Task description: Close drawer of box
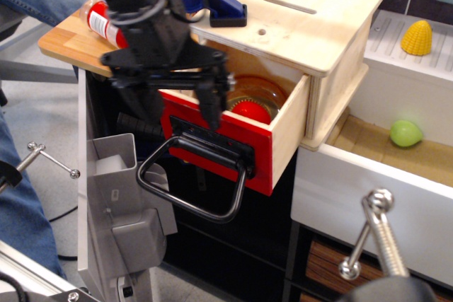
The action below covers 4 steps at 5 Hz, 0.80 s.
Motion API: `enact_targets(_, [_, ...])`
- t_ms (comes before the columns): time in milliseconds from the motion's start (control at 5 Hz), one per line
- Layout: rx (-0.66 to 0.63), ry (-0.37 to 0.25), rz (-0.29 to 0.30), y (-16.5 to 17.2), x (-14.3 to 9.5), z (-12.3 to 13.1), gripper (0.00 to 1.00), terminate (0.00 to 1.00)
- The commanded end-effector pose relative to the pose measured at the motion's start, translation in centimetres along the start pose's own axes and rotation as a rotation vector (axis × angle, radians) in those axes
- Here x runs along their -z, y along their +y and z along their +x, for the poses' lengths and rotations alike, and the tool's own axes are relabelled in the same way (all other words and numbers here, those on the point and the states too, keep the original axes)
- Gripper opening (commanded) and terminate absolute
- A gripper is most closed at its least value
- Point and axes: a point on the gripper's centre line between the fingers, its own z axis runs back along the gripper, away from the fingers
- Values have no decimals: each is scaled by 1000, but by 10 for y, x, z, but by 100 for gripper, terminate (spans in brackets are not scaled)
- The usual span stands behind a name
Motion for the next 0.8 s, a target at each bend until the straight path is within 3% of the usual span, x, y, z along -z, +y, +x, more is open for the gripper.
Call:
enact_targets(0, [28, 4, 1, -3, -4, 3, 100, 0])
enact_targets(200, [63, -48, -2, -2, -3, -8, 100, 0])
enact_targets(400, [75, -56, -21, -1, 1, -2, 100, 0])
enact_targets(600, [98, -109, -26, -3, 11, 4, 100, 0])
